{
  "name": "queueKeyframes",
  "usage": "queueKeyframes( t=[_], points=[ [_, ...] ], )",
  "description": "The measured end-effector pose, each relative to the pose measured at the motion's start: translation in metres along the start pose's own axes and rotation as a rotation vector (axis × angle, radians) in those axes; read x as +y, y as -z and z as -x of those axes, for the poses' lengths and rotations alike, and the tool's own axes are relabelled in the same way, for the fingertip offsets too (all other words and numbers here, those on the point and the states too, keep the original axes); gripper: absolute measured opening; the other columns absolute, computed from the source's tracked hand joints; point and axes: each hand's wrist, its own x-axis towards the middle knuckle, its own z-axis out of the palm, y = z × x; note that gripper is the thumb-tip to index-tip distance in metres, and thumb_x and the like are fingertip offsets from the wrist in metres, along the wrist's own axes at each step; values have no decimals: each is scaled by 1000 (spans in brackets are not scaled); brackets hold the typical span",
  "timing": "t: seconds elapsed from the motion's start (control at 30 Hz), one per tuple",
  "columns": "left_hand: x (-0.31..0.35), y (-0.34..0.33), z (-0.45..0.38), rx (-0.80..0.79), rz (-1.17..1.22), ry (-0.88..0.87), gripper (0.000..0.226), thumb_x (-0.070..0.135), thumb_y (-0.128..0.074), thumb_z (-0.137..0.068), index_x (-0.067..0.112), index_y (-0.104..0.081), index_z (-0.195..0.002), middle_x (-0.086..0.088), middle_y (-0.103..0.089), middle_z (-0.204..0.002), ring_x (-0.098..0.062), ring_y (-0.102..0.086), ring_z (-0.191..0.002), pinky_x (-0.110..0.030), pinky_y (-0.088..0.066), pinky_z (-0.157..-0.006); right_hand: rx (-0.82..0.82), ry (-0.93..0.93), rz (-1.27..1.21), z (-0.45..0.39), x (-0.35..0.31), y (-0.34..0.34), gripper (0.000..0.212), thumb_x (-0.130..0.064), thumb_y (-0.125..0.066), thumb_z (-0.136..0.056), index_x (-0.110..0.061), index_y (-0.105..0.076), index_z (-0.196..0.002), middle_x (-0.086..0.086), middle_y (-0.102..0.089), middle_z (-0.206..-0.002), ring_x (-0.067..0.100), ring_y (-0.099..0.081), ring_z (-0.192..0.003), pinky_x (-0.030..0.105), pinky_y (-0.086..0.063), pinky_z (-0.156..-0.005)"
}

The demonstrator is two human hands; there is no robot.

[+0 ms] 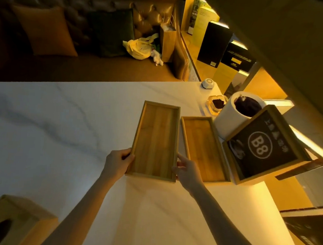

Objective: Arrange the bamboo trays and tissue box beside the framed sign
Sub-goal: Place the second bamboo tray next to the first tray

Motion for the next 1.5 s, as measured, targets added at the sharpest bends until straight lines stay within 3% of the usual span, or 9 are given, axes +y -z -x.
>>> queueKeyframes(
  t=[0.1,0.23,0.37,0.6,0.9,1.03,1.13,1.27,1.5],
  points=[
    [-2,-15,-6,8,-18,12,29,16,-52,-87,2,-59,-111,-18,-69,-95,-24,-60,-81,-24,-47,-72,-1,-12,11,-11,10,6,42,-5,-48,-91,-19,-45,-130,0,-58,-102,18,-58,-93,32,-53,-82],
    [-8,-27,-14,7,-43,10,25,13,-53,-86,3,-62,-108,-15,-68,-85,-19,-58,-70,-15,-41,-59,-26,-48,4,-23,20,6,42,-4,-48,-91,-18,-45,-130,3,-60,-107,19,-57,-99,34,-51,-88],
    [-14,-35,-21,5,-63,36,21,12,-53,-86,1,-64,-100,-13,-64,-72,-13,-52,-57,-18,-39,-54,-40,-78,17,-33,28,3,44,-4,-49,-90,-17,-44,-132,7,-60,-117,18,-57,-101,33,-50,-89],
    [-23,-44,-26,7,-47,61,28,11,-54,-86,4,-58,-112,-17,-69,-87,-18,-56,-67,-16,-40,-57,-41,-65,21,-39,35,2,42,-4,-49,-90,-16,-46,-130,5,-61,-114,21,-57,-106,31,-49,-89],
    [-23,-52,-28,11,-63,58,32,12,-52,-87,3,-54,-117,-20,-70,-95,-20,-57,-73,-14,-39,-57,-26,-28,13,-40,39,2,37,-2,-46,-91,-15,-50,-125,-2,-56,-99,15,-54,-95,22,-46,-77],
    [-24,-52,-26,25,-91,57,33,13,-54,-85,3,-55,-117,-22,-70,-95,-24,-60,-77,-24,-43,-67,-8,-32,43,-41,43,-2,36,-7,-45,-92,-16,-48,-127,-2,-56,-101,17,-55,-98,24,-47,-79],
    [-22,-54,-26,45,-142,35,29,12,-56,-84,0,-58,-111,-24,-67,-89,-23,-56,-76,-27,-41,-69,53,0,113,-42,47,-4,32,-11,-46,-93,-16,-51,-124,0,-59,-97,18,-58,-92,20,-48,-70],
    [-19,-57,-24,52,-192,20,21,10,-55,-85,-2,-64,-98,-15,-56,-71,-20,-51,-66,-15,-32,-53,113,-12,151,-42,48,-7,31,-11,-46,-93,-13,-53,-123,3,-62,-96,17,-58,-84,22,-49,-68],
    [-16,-62,-20,76,-201,49,25,9,-55,-85,-1,-61,-106,-10,-53,-73,-20,-49,-67,-11,-28,-52,186,-26,284,-44,55,-15,20,-1,-47,-90,-6,-65,-96,5,-60,-78,15,-55,-72,21,-44,-59]
  ],
)
